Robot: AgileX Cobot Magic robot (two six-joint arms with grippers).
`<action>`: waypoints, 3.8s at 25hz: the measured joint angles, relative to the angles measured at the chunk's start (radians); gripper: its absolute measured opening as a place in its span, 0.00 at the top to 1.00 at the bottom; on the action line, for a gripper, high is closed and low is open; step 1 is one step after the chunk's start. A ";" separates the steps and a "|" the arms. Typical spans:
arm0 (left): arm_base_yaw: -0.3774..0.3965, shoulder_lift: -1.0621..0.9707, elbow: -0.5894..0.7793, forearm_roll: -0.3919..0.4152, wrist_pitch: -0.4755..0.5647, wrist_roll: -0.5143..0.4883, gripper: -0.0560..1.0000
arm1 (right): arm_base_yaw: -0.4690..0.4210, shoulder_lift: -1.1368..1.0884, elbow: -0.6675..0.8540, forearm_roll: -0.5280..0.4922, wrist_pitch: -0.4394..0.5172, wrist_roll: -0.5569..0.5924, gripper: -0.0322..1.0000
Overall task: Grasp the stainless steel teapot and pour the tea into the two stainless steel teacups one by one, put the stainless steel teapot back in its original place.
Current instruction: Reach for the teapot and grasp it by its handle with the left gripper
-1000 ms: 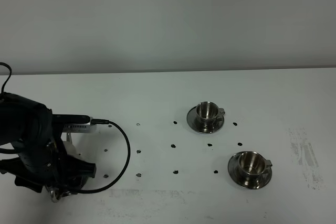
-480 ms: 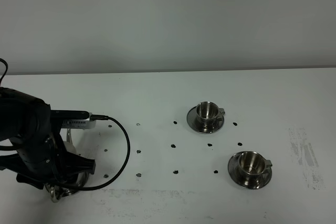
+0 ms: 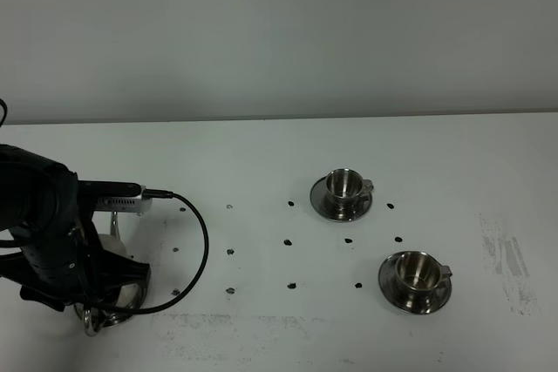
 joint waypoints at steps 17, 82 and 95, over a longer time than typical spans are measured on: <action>0.000 0.004 0.000 0.001 -0.001 0.001 0.38 | 0.000 0.000 0.000 0.000 0.000 0.000 0.56; 0.000 0.016 -0.015 -0.002 -0.054 0.051 0.71 | 0.000 0.000 0.000 0.000 0.000 0.000 0.56; 0.000 0.016 -0.018 0.003 -0.048 0.051 0.71 | 0.000 0.000 0.000 0.000 0.000 0.000 0.56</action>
